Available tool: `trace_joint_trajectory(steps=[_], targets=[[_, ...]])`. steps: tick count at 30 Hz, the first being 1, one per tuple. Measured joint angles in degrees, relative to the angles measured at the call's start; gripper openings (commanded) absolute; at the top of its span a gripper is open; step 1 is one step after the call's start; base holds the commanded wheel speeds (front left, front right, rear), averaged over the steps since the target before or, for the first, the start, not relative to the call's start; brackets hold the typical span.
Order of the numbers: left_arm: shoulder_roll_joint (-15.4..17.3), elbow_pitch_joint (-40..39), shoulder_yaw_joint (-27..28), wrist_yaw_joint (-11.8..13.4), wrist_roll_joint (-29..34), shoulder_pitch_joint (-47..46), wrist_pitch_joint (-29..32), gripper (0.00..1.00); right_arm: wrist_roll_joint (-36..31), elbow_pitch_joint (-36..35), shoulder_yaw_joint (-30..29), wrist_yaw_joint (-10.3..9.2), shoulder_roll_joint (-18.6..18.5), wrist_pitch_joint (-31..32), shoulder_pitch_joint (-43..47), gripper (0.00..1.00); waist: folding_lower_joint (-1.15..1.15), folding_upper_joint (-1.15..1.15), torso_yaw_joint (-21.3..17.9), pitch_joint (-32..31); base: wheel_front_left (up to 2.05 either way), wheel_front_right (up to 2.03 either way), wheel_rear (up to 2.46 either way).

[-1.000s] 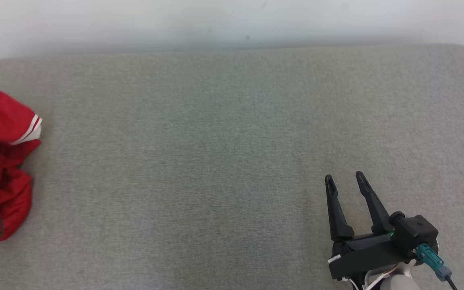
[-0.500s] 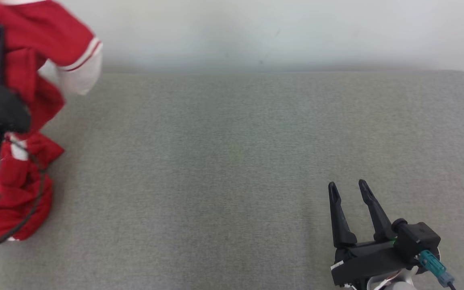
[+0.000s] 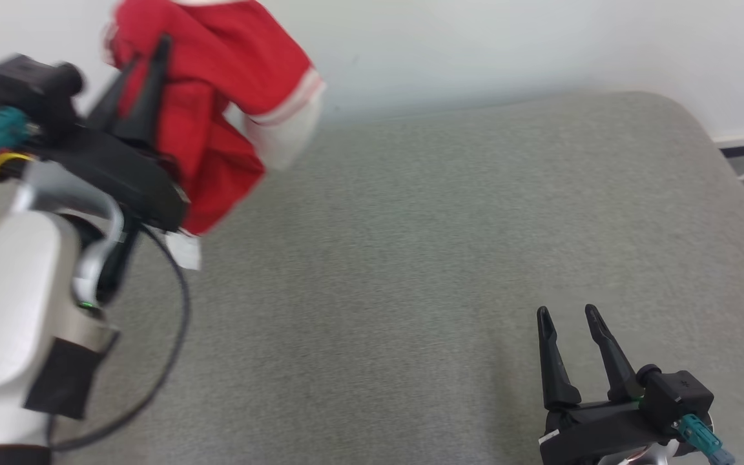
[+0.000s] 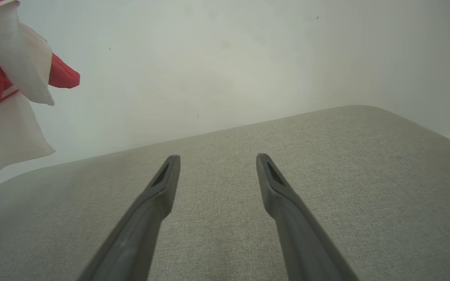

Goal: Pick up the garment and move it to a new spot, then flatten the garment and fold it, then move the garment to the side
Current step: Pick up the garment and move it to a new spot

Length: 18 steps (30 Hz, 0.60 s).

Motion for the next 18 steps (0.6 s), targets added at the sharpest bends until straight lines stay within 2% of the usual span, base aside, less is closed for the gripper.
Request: trace_joint_trajectory(steps=[9,18], targets=[[-7.05,-1.34,-5.21,1.19,-1.52,6.01,-1.45,0.0,-0.09,0.19,-0.33,0.0,-0.01,-0.11,0.19,1.0,0.0,0.0,-4.15,-0.04,0.0,0.0,0.0],[-11.06,6.11,-11.95,-0.45,-1.96,15.25,-4.76,0.0,-0.46,-0.2,-0.3,0.0,0.0,0.49,0.29,1.0,0.0,0.0,-3.5,-0.27,0.0,0.0,0.0]])
